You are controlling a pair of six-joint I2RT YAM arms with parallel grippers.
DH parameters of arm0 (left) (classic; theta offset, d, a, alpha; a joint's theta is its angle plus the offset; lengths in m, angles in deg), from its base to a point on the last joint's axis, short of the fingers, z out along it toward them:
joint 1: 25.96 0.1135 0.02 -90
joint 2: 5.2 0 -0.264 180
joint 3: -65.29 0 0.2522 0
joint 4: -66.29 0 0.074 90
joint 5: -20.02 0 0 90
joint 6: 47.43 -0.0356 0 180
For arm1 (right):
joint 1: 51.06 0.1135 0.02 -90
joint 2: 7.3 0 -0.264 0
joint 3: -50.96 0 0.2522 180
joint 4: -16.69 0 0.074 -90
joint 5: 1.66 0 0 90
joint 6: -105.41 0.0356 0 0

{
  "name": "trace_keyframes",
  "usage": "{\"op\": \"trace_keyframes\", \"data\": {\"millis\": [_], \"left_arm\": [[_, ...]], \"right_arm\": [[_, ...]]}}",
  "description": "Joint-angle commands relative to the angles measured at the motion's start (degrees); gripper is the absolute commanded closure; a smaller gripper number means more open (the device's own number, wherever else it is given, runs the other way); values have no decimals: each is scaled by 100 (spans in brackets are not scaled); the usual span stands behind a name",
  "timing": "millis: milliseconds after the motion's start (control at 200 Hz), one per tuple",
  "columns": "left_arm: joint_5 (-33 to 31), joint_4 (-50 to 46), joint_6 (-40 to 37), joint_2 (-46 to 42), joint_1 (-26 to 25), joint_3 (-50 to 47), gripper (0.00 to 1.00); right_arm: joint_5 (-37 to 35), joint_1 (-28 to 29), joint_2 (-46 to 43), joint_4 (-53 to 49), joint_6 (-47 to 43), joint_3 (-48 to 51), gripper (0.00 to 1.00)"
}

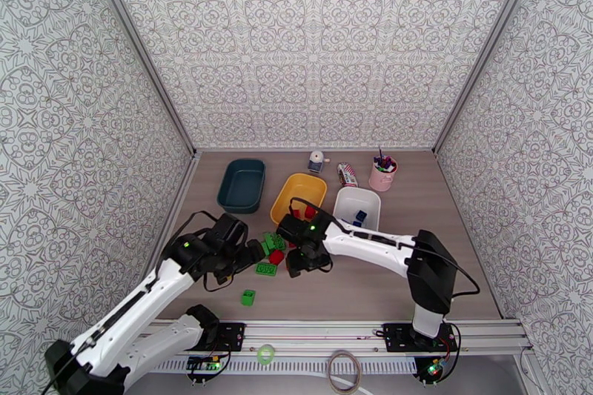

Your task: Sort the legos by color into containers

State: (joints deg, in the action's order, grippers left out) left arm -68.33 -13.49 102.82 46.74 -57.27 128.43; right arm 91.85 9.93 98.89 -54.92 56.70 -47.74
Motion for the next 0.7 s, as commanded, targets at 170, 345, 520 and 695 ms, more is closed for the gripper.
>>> {"op": "trace_keyframes", "data": {"millis": [170, 345, 520, 695], "left_arm": [[32, -409, 92, -300, 50, -52, 9], [-32, -532, 158, -550, 29, -67, 9], [-159, -614, 305, -698, -194, -70, 10], [-348, -636, 528, -681, -598, -70, 10]], "right_arm": [[205, 44, 773, 113, 539, -788, 30], [-78, 44, 1040, -86, 652, -960, 29], [-252, 42, 1319, -264, 677, -1108, 30], [-360, 15, 1416, -311, 685, -1165, 29]]}}
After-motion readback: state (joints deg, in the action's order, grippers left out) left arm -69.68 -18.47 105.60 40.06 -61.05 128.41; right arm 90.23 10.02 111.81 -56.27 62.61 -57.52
